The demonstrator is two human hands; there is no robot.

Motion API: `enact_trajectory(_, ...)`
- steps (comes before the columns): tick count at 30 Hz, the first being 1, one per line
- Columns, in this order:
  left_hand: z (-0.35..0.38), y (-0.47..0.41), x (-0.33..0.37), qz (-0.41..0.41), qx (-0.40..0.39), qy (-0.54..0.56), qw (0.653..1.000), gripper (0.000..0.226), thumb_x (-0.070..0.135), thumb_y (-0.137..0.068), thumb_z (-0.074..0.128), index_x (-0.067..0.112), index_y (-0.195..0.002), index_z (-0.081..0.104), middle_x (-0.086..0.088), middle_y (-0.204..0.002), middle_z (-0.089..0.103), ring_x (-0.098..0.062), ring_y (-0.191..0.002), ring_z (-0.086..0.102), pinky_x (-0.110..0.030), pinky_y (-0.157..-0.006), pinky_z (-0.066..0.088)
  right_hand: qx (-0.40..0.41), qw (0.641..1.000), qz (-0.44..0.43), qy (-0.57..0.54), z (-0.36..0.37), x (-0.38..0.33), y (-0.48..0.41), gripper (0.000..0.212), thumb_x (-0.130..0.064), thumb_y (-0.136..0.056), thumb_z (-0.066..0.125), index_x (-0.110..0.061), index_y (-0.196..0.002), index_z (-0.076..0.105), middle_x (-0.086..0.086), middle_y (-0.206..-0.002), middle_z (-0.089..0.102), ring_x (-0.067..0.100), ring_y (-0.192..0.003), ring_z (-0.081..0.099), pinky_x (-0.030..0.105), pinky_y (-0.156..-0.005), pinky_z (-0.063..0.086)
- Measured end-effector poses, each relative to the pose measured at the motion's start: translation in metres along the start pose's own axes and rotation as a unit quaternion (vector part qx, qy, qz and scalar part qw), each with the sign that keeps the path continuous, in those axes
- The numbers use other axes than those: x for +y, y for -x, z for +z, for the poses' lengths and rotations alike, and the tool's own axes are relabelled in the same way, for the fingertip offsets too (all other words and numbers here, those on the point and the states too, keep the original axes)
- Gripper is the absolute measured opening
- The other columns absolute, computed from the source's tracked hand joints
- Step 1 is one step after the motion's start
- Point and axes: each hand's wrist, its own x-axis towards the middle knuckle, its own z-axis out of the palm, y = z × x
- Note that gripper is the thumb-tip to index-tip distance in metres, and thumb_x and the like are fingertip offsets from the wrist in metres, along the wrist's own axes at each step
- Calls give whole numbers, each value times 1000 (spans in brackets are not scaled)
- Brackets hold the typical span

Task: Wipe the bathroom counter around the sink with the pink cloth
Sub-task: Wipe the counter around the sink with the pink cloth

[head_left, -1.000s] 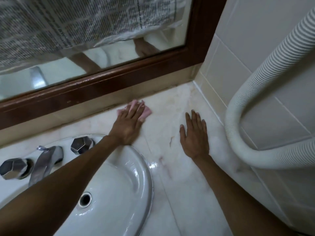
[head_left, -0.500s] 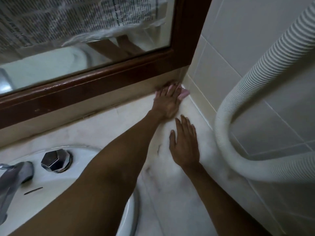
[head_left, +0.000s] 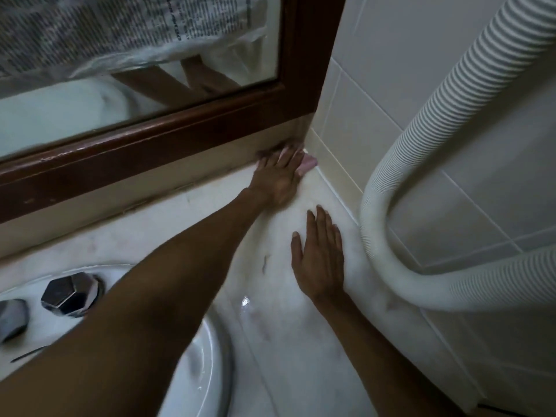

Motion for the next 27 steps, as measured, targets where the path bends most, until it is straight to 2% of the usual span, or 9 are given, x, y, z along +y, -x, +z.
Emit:
enact_trajectory(2,2,-16,18,-61,3,20,998,61,49,-109,10,23,-165,7,-5,-174,-5,-27,-161,-8,-58,-126,-6,-14,1000,15,13,-4,0,3,55,-38,-104,36,-5,-148,41,13,-157,36,25,-147,33,42,-119,28)
enact_trajectory(4,4,-13,28,-67,1,18,998,62,46,-110,12,17,-165,7,-7,-174,-6,-30,-160,-10,-57,-127,-9,-27,999,21,20,-10,2,9,57,-39,-104,35,-5,-149,39,13,-158,35,25,-147,32,42,-120,27)
enact_trajectory(7,11,21,36,31,7,11,999,59,42,-111,18,20,-165,10,-6,-174,-3,-32,-160,-11,-58,-127,-8,-27,999,21,22,-19,12,21,56,-38,-103,40,-4,-147,42,14,-157,36,26,-146,35,42,-118,31)
enact_trajectory(13,15,75,6,175,-23,-21,984,53,44,-112,14,36,-164,13,10,-173,1,-16,-160,-13,-43,-128,-8,-51,998,24,28,-39,40,56,57,-38,-102,38,-3,-146,42,16,-157,36,29,-144,37,43,-118,31)
enact_trajectory(15,4,70,-6,155,-35,-43,986,56,46,-111,13,32,-165,11,8,-174,0,-19,-160,-12,-46,-129,-4,-65,997,20,34,-44,44,61,58,-40,-102,35,-2,-147,41,17,-157,35,30,-144,36,44,-118,30)
enact_trajectory(18,8,68,6,26,-18,-27,999,66,54,-104,5,29,-165,6,1,-174,-2,-28,-160,-11,-56,-128,1,-88,996,20,30,-50,43,65,61,-41,-102,31,-2,-148,38,18,-158,32,31,-146,32,45,-120,27)
enact_trajectory(21,37,99,54,-85,55,10,995,61,43,-109,23,21,-165,12,-6,-174,3,-36,-160,-5,-59,-127,3,-99,995,16,19,-52,39,77,59,-38,-102,31,-3,-149,36,17,-159,31,30,-146,32,44,-120,26)
enact_trajectory(23,52,133,82,-68,91,31,993,59,37,-110,31,18,-164,19,-7,-173,9,-37,-160,1,-57,-127,5,-93,996,8,12,-56,42,89,57,-36,-102,33,-2,-148,38,18,-157,35,29,-144,36,43,-119,28)
enact_trajectory(27,76,202,111,-41,90,41,994,61,44,-109,20,22,-165,16,0,-174,6,-30,-161,-5,-53,-129,1,-92,996,9,-5,-71,56,114,55,-34,-101,33,-2,-145,42,18,-154,39,30,-142,38,44,-118,29)
